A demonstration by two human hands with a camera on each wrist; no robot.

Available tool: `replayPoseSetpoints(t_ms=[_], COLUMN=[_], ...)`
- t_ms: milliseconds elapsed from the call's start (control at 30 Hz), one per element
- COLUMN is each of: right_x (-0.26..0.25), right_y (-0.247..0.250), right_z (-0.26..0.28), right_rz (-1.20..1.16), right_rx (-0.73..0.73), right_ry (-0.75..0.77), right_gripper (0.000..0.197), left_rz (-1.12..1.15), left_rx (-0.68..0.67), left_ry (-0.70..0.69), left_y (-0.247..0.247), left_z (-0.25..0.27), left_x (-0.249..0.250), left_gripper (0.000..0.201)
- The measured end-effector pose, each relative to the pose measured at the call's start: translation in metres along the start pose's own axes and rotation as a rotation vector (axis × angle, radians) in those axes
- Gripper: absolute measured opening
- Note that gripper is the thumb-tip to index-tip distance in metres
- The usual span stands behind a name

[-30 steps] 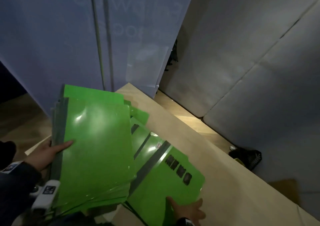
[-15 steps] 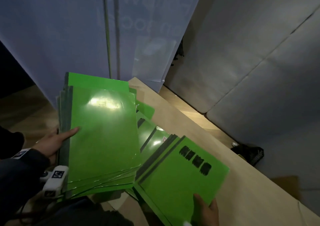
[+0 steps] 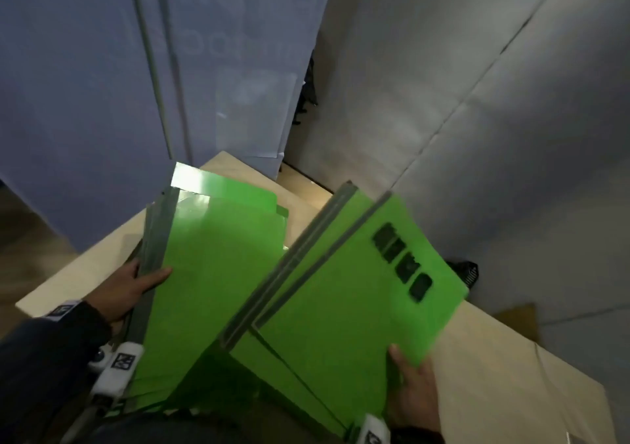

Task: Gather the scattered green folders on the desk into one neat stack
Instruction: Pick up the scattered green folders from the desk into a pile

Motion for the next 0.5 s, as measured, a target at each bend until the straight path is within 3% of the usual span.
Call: replayPoseSetpoints(t_ms=[33,67,133,233,367,400,500], right_x=[0.049,0.063,0.093,0.117,0.13,0.131,0.135], right_y=[-0.044,-0.074,-0.094,-0.112,-0.133,-0.137,-0.153], right_z=[0.016,0.009,-0.004,-0.007,-0.013,-0.014,-0.02], right_rz=[0.196,0.366,0.57,0.777,0.898,0.933,0.972], right_rx=[-0.034,-0.087,-0.062,-0.022,-0.061,-0.073,-0.067], right_ry=[0.026,-0.003,-0.089,-0.234,-0.212,-0.185,-0.126], right_gripper=[0.096,0.109,0.13,0.115,0.101,0.1,0.107], left_rz=[-0.003,-0.016,0.037,0.144,0.096,0.083,0.065], left_rx=[-0.012,-0.037,-0.102,-0.208,-0.227,-0.231,-0.185], left_ry=[0.003,0.002,0.035,0.065,-0.03,-0.035,-0.033], left_y=[-0.008,-0.017,-0.037,-0.06,-0.051,-0.049,-0.034], left_z=[0.002,0.004,0.011,0.019,0.016,0.016,0.016], left_x=[0.004,0.008,0.012,0.018,0.019,0.018,0.012], left_gripper=[0.013,0.009,0.009,0.027,0.081,0.081,0.053])
Point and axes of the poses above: each hand's wrist, its own z-axis away from the middle knuckle, its own y-axis out of the back of the hand, x = y × z, the point moved 6 cm from there along -z, towards the middle knuckle, and after that the axes turned 13 degrees about -y, right-handed, at the moved point
